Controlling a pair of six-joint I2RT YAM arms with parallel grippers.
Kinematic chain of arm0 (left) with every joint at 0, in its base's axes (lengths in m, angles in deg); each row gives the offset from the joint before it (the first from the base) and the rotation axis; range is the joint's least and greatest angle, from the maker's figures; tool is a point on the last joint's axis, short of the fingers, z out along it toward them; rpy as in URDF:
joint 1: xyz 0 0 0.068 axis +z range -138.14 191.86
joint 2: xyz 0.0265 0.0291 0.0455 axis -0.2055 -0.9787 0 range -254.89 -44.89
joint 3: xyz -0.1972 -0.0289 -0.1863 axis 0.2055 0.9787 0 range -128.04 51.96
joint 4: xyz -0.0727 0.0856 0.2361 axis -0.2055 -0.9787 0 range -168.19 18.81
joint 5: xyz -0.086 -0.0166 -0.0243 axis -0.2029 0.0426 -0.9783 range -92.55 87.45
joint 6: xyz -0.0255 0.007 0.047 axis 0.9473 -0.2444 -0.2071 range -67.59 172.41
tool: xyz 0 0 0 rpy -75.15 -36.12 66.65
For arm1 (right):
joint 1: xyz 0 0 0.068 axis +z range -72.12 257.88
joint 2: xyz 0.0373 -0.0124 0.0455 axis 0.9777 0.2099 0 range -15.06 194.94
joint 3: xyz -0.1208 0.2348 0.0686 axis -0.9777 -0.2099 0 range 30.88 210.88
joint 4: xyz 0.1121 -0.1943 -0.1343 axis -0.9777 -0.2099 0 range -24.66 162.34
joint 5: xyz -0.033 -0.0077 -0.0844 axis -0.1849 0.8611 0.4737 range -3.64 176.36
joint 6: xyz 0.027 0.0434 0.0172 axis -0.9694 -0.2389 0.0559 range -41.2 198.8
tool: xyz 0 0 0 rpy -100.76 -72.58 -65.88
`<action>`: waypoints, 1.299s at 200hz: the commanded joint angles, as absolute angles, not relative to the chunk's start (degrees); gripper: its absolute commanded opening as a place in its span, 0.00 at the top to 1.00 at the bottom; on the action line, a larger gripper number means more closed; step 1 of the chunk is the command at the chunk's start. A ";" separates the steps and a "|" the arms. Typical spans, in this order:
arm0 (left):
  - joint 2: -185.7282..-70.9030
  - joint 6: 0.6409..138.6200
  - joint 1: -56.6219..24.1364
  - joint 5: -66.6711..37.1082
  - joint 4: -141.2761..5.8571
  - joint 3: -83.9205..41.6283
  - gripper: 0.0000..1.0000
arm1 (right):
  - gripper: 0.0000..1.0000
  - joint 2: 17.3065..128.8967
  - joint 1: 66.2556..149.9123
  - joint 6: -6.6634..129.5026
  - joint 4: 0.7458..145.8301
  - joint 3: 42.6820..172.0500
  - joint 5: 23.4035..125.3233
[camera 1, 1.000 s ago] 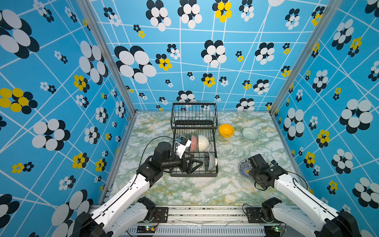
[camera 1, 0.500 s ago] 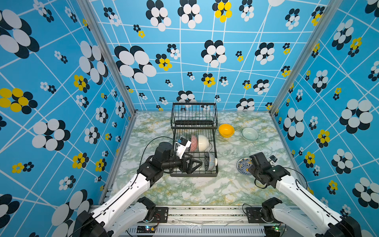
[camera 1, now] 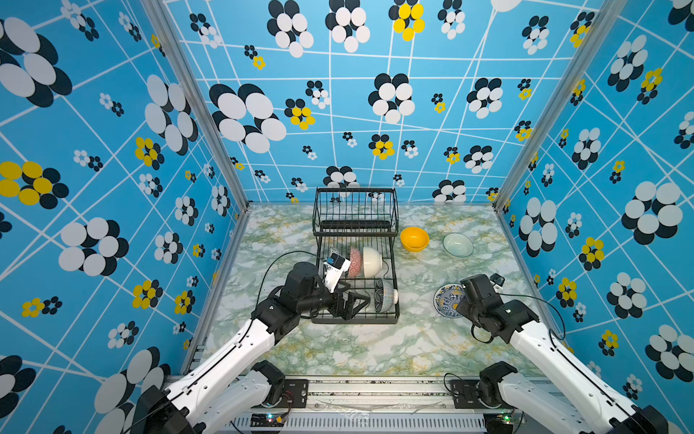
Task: Load bowls into a dish rack
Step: Pick up the bowl from the middle-right of the table, then place the bowl in the dish rack.
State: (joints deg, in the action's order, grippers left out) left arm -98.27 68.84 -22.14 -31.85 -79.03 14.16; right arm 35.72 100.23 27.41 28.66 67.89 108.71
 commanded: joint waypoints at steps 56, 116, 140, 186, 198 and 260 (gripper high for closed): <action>-104.20 56.73 -37.22 -14.75 -80.07 6.05 0.07 | 1.00 40.92 100.29 38.20 24.44 79.43 105.04; -110.00 38.69 -41.70 -19.68 -71.37 6.51 0.31 | 1.00 48.97 100.42 43.59 18.35 91.04 100.95; -112.18 31.15 -42.99 -18.02 -67.45 6.98 0.34 | 1.00 52.20 101.82 44.09 15.24 94.21 102.22; -120.89 19.80 -45.75 -12.09 -68.15 2.38 0.48 | 1.00 56.56 105.64 44.79 10.02 101.47 108.70; -123.02 17.32 -46.67 -10.81 -67.51 1.72 0.48 | 1.00 57.62 106.59 45.18 8.97 103.27 110.26; -129.49 11.81 -49.19 -6.75 -61.90 -1.63 0.52 | 1.00 61.07 110.46 45.49 6.80 106.51 112.72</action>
State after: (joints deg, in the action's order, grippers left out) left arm -127.78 15.31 -49.05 -8.42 -64.78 1.83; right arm 60.84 109.10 45.11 9.12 104.13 109.89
